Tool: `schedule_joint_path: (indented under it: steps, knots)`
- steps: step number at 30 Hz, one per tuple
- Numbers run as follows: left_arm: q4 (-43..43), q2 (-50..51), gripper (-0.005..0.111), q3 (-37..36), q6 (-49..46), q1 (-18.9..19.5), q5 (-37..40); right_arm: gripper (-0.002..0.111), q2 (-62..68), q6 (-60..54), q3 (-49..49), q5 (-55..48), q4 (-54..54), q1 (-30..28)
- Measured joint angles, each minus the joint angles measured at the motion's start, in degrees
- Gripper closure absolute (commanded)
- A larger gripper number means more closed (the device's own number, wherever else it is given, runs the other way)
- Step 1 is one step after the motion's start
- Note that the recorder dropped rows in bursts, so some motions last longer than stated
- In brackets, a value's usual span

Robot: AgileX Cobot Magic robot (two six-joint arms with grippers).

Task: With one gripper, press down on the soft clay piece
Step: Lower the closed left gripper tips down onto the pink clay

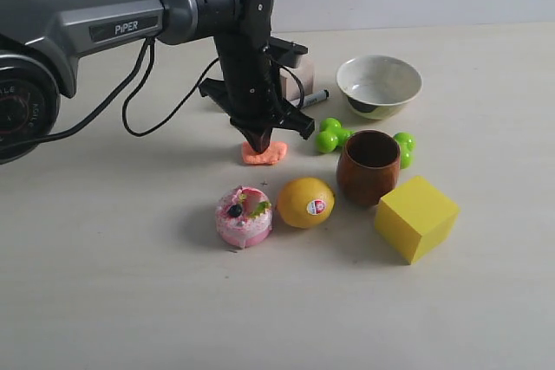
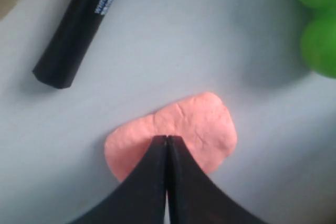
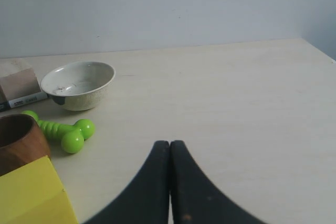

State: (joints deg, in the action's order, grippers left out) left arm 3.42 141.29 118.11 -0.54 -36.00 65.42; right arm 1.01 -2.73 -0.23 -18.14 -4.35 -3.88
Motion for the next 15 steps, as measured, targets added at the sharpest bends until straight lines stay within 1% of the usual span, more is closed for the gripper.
schedule_joint_path:
  steps: [15]
  knots:
    - [0.4, 2.6, 0.107, 1.7, 0.5, 0.0, 2.5, 0.108, 0.0, 0.0, 0.0, 0.0, 0.0, 0.0]
